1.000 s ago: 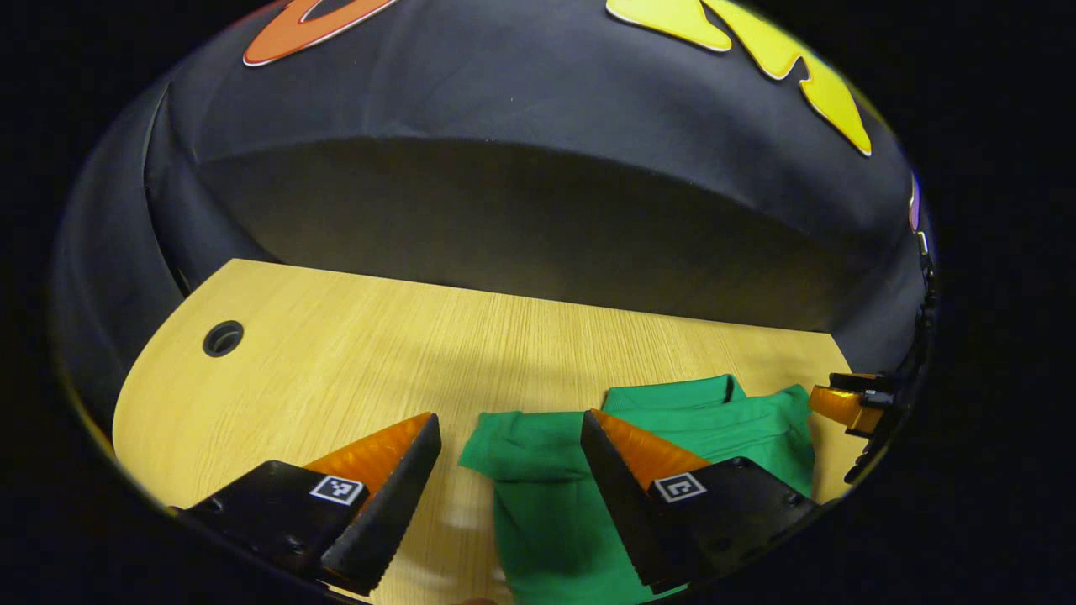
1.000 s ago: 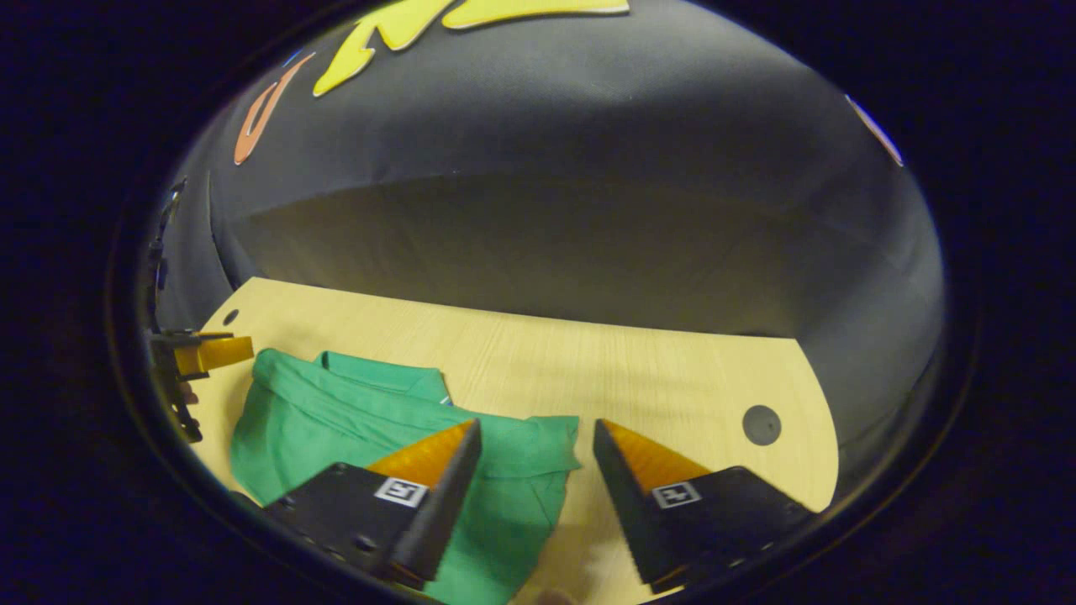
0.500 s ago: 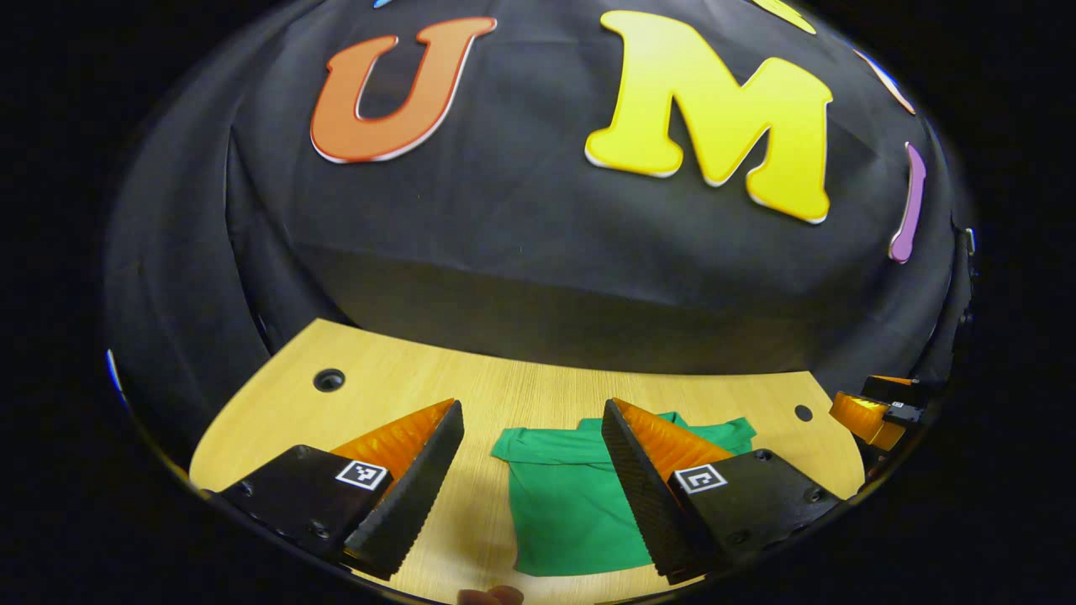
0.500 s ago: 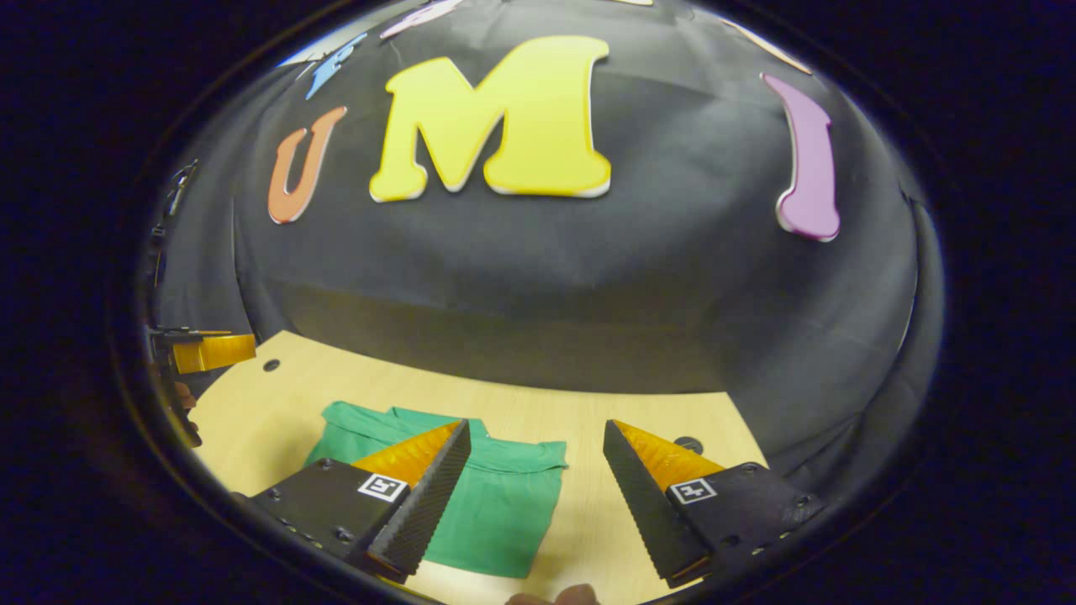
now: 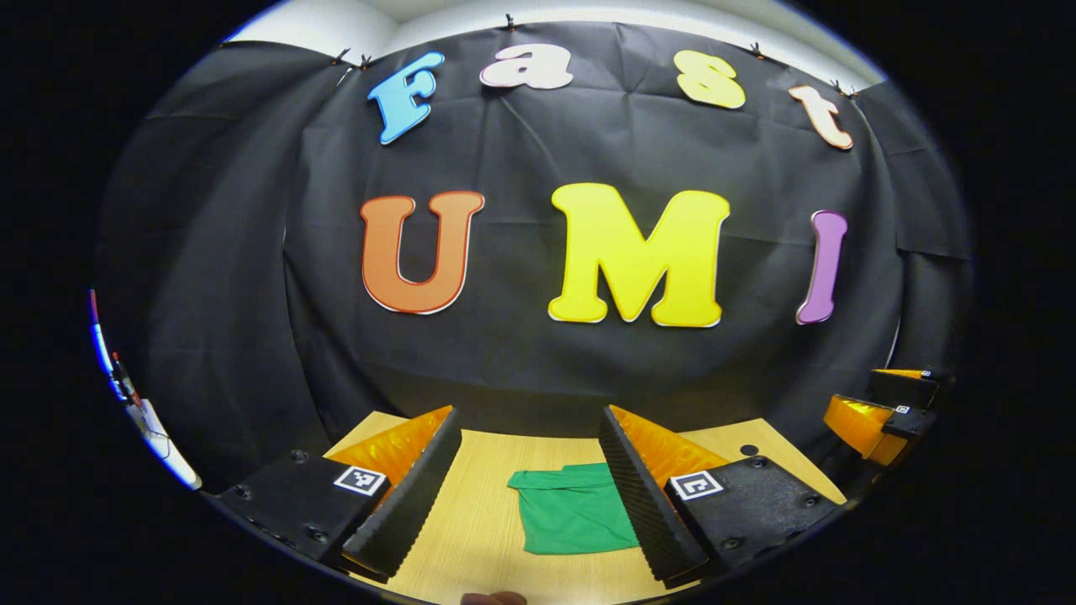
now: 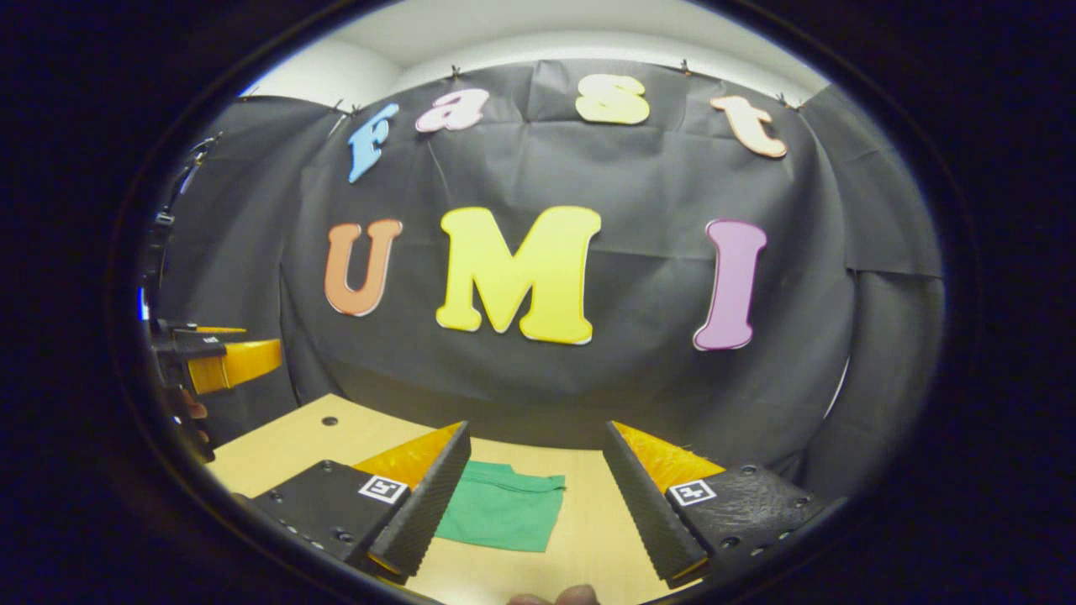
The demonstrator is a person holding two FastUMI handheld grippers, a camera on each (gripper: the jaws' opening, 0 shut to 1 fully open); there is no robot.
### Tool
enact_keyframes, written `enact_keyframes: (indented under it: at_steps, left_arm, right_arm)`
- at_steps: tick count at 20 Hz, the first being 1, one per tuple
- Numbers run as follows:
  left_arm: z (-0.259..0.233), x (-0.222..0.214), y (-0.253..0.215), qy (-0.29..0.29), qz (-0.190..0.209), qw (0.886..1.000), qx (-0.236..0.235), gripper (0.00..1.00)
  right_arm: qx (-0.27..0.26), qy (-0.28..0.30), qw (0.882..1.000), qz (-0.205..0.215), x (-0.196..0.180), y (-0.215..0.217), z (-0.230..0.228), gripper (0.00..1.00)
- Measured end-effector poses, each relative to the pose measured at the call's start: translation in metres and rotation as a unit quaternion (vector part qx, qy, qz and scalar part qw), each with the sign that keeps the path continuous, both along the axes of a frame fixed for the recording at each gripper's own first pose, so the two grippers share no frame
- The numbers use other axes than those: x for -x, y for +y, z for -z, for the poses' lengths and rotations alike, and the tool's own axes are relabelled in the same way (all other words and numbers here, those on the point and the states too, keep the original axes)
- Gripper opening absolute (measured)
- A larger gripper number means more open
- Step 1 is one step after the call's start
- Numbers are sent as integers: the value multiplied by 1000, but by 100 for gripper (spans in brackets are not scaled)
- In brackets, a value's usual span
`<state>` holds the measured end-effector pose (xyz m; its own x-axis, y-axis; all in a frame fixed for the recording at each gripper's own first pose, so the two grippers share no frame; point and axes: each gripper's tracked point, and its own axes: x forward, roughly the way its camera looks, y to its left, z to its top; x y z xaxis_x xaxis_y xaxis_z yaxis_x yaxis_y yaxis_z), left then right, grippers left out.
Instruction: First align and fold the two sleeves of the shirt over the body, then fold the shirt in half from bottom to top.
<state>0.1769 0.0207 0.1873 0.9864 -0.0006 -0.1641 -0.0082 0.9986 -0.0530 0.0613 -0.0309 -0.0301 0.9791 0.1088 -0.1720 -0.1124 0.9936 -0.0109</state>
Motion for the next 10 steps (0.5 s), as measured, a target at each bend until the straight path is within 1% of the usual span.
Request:
enact_keyframes:
  at_steps: [3,4,5,6,7,8,10]
  left_arm:
    - [-19,41,-16,-22,10,1000,-2,100]
    - [-21,51,-21,-26,17,999,-7,100]
    - [-22,64,-25,-30,21,999,-14,100]
    - [-22,73,-27,-32,25,999,-21,100]
    - [-21,83,-30,-36,30,999,-27,100]
    - [-20,92,-32,-38,30,998,-31,100]
    - [-14,112,-34,-37,25,999,-28,100]
  right_arm:
    - [3,-15,1000,1,45,-2,-12,96]
    - [2,-17,1000,3,59,-4,-14,97]
    - [-2,-15,1000,3,72,-3,-13,93]
    - [-4,-13,1000,3,87,-3,-11,95]
    - [-8,-15,1000,4,99,-3,-12,95]
    - [-7,-17,1000,7,106,-3,-12,93]
    - [-14,-15,1000,12,121,-1,-9,93]
